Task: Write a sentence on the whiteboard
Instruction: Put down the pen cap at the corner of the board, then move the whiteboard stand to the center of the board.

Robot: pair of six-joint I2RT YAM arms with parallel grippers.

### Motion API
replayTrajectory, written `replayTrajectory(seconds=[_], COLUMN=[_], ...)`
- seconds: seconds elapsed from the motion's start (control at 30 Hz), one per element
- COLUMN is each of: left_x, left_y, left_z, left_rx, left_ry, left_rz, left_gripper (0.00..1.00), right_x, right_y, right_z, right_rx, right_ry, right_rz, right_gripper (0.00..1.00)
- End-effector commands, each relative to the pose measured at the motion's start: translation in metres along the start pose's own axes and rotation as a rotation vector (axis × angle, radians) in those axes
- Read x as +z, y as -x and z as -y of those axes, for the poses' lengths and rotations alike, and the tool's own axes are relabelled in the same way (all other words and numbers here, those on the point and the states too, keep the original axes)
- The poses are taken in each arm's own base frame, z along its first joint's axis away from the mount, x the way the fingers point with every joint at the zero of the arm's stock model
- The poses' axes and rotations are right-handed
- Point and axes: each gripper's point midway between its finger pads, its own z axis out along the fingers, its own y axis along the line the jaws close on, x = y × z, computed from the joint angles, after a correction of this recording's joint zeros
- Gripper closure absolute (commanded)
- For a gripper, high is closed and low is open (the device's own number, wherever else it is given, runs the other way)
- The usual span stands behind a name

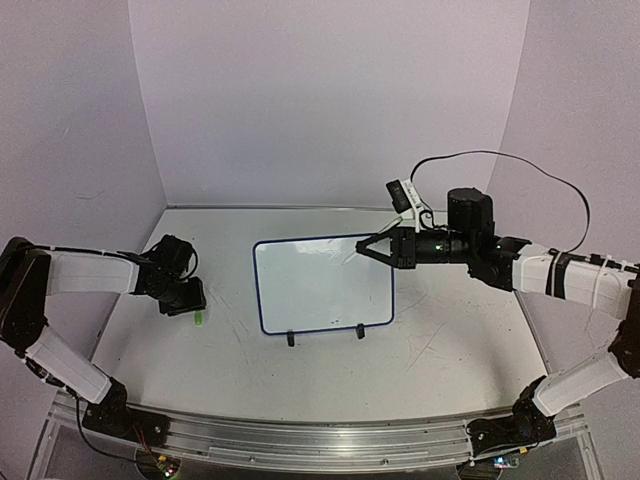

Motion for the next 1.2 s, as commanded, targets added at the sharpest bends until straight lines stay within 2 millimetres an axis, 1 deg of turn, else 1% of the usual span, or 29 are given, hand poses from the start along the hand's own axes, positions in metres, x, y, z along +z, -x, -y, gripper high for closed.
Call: replayTrajectory(seconds=[0.0, 0.13, 0.17, 0.23, 0.33, 0.43, 0.5, 0.53, 0.6, 0.7, 0.8, 0.87, 0.9, 0.97, 1.03, 1.17], left_x=[-0.040, -0.070, -0.076, -0.087, -0.098, -0.103, -0.109, -0.108, -0.104, -0.092, -0.071, -0.055, -0.052, -0.042, -0.030, -0.014], left_y=[0.028, 0.031, 0.029, 0.020, -0.002, -0.039, -0.066, -0.079, -0.098, -0.116, -0.122, -0.125, -0.125, -0.127, -0.128, -0.132], left_z=[0.022, 0.046, 0.050, 0.061, 0.085, 0.118, 0.145, 0.156, 0.177, 0.203, 0.215, 0.223, 0.229, 0.235, 0.235, 0.248], left_rx=[-0.006, 0.005, 0.002, 0.002, 0.008, 0.000, 0.040, 0.072, 0.128, 0.195, 0.224, 0.236, 0.243, 0.262, 0.277, 0.299], left_ry=[-0.138, -0.309, -0.343, -0.412, -0.502, -0.559, -0.594, -0.586, -0.580, -0.546, -0.477, -0.440, -0.435, -0.405, -0.366, -0.351], left_rz=[0.125, 0.179, 0.193, 0.207, 0.173, 0.086, 0.057, 0.055, 0.042, 0.048, 0.072, 0.071, 0.076, 0.092, 0.104, 0.094], left_gripper=[0.48, 0.43, 0.42, 0.42, 0.42, 0.39, 0.38, 0.37, 0.36, 0.34, 0.34, 0.36, 0.38, 0.40, 0.41, 0.42], right_x=[-0.003, -0.007, -0.008, -0.010, -0.013, -0.016, -0.019, -0.021, -0.024, -0.030, -0.037, -0.044, -0.046, -0.053, -0.059, -0.065], right_y=[0.013, 0.008, 0.008, 0.008, 0.010, 0.013, 0.015, 0.017, 0.020, 0.026, 0.032, 0.036, 0.037, 0.039, 0.039, 0.034], right_z=[0.001, 0.005, 0.006, 0.005, 0.004, 0.002, 0.002, 0.003, 0.003, 0.003, 0.002, -0.002, -0.004, -0.010, -0.014, -0.015], right_rx=[-0.068, -0.075, -0.075, -0.075, -0.074, -0.080, -0.088, -0.093, -0.101, -0.106, -0.117, -0.133, -0.140, -0.155, -0.163, -0.160], right_ry=[-0.055, -0.085, -0.092, -0.099, -0.105, -0.115, -0.130, -0.142, -0.162, -0.190, -0.220, -0.227, -0.227, -0.230, -0.230, -0.237], right_rz=[0.036, 0.029, 0.032, 0.038, 0.047, 0.059, 0.070, 0.078, 0.095, 0.124, 0.157, 0.178, 0.184, 0.200, 0.210, 0.217], right_gripper=[1.00, 1.00, 1.00, 1.00, 1.00, 1.00, 1.00, 1.00, 1.00, 1.00, 1.00, 1.00, 1.00, 1.00, 1.00, 1.00])
